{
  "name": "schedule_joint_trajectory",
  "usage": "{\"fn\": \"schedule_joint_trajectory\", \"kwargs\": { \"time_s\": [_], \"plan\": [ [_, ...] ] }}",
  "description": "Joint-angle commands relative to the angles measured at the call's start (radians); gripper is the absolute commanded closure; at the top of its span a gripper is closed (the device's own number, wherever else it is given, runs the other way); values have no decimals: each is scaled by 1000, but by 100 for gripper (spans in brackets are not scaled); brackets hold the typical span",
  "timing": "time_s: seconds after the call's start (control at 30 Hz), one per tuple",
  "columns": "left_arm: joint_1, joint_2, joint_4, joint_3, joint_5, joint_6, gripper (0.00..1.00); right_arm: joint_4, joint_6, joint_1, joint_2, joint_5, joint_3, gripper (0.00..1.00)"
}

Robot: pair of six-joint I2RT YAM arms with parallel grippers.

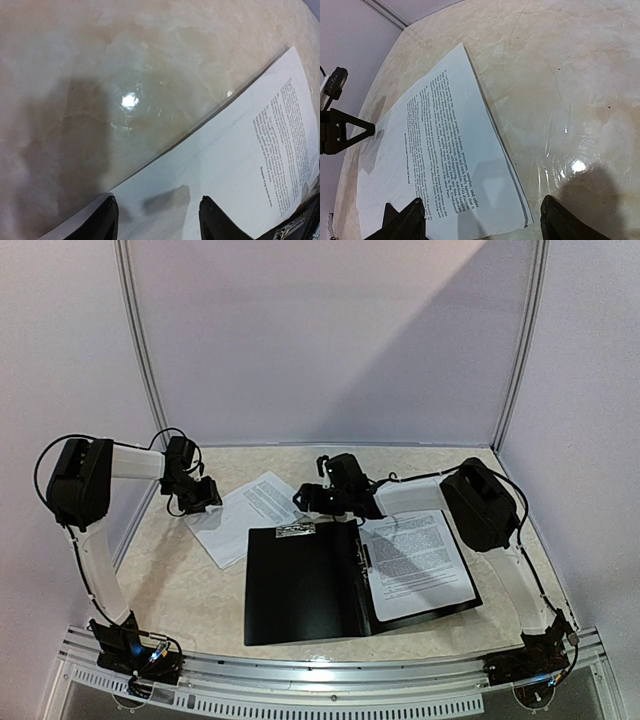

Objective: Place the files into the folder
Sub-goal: Pick up the file from the corner of the board.

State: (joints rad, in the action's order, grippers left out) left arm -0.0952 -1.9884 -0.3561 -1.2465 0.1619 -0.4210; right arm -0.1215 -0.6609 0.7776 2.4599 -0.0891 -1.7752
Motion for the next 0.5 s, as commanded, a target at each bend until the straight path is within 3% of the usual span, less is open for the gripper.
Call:
{"fn": "schedule_joint_trajectory", "kwargs": {
  "time_s": [0.0, 0.47],
  "plan": [
    [11, -28, -13, -10, 23, -9, 45, 5, -3, -15, -21, -5, -15, 21],
    [11, -30, -12, -8, 25, -10, 45, -104, -71, -20, 5, -144, 22, 21]
  ]
}}
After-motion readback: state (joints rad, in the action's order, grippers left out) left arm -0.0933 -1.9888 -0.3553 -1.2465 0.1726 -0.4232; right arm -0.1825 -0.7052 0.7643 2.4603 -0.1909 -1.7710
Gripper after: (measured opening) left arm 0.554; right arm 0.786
